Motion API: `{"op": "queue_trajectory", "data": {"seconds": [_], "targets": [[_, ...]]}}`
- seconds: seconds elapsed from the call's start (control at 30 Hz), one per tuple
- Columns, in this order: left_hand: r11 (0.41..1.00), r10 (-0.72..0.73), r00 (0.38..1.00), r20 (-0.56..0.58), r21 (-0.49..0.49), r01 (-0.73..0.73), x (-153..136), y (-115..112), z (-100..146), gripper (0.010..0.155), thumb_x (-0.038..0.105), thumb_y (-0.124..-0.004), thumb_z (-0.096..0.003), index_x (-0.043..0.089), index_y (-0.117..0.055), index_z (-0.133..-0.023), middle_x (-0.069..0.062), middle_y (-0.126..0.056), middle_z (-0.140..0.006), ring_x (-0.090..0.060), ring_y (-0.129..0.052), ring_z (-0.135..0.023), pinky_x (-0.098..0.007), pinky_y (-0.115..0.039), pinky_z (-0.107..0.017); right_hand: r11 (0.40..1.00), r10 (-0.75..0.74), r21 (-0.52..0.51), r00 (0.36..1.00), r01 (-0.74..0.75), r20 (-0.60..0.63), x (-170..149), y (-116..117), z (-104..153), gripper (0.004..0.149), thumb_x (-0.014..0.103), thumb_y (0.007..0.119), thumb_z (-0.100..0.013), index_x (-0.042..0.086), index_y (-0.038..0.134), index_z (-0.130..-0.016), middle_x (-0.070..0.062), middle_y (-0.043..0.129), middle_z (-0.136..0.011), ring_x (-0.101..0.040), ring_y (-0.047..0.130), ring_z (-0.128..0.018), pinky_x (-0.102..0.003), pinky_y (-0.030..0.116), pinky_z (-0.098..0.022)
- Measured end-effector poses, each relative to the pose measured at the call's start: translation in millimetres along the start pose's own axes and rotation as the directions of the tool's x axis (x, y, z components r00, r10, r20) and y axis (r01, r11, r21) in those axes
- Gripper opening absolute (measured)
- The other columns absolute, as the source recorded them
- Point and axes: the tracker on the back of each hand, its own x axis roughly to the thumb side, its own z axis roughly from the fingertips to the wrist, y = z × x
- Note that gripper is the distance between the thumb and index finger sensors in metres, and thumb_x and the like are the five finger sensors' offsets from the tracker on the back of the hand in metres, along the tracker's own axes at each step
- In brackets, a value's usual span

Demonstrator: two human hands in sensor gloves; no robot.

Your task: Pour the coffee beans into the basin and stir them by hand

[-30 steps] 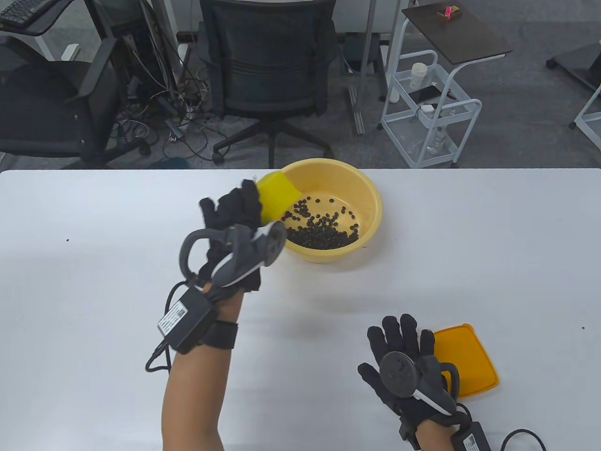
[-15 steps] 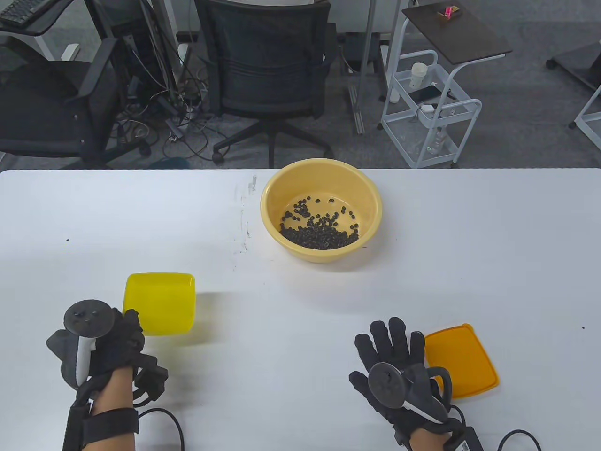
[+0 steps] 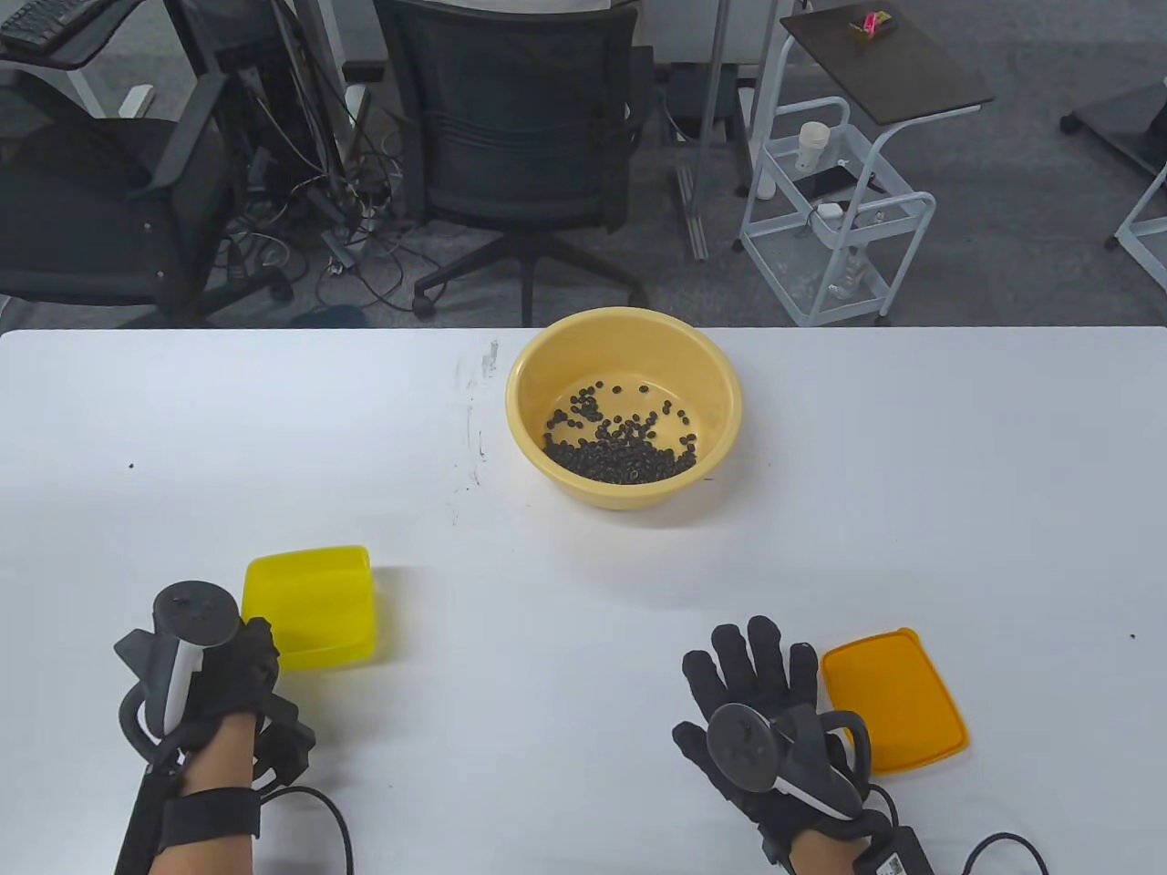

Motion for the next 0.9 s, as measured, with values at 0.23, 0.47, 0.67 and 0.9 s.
{"op": "queue_trajectory", "data": {"seconds": [0.23, 0.47, 0.67, 0.9], "targets": [[0.996, -0.092, 0.995, -0.049, -0.004, 0.092, -4, -8, -5, 0.041, 0.037, -0.067, -0.0592, 0.007, -0.073, -0.085, -0.018, -0.094, -0.066, -0.020, -0.109, -0.042, -0.052, -0.068, -0.066, 1.000, 0.010, -0.026, 0.998, -0.009, 0.054, 7, 0, 1, 0.073, 0.061, 0.054, -0.042, 0.024, 0.042, -0.104, -0.010, 0.023, -0.111, -0.041, 0.003, -0.100, -0.064, 0.008, -0.065], [0.935, -0.324, 0.945, -0.054, 0.136, 0.328, 12, 4, 17, 0.073, 0.050, -0.060, -0.0568, 0.002, -0.038, -0.108, -0.033, -0.059, -0.101, -0.044, -0.087, -0.084, -0.062, -0.053, -0.071, 1.000, 0.023, -0.022, 0.998, -0.022, 0.050, 6, 2, 0, 0.072, 0.061, 0.054, -0.042, 0.025, 0.043, -0.104, -0.010, 0.025, -0.111, -0.041, 0.003, -0.101, -0.064, 0.008, -0.066], [0.882, -0.396, 0.794, 0.461, 0.432, 0.189, 54, 13, 89, 0.077, 0.061, -0.059, -0.0542, 0.015, -0.037, -0.111, -0.023, -0.050, -0.111, -0.044, -0.073, -0.099, -0.066, -0.044, -0.075, 1.000, 0.021, -0.022, 1.000, -0.021, 0.018, 4, 1, 0, 0.074, 0.062, 0.054, -0.042, 0.026, 0.037, -0.105, -0.011, 0.026, -0.111, -0.042, 0.009, -0.103, -0.066, 0.012, -0.067], [0.896, -0.443, 0.389, 0.808, 0.389, 0.213, 81, -48, 127, 0.086, 0.070, -0.056, -0.0504, 0.020, -0.027, -0.114, -0.020, -0.034, -0.119, -0.046, -0.050, -0.113, -0.070, -0.036, -0.075, 0.996, -0.077, -0.056, 0.996, 0.075, -0.043, -7, -7, -1, 0.075, 0.064, 0.053, -0.042, 0.026, 0.039, -0.105, -0.012, 0.039, -0.110, -0.045, 0.025, -0.105, -0.068, 0.023, -0.068]]}}
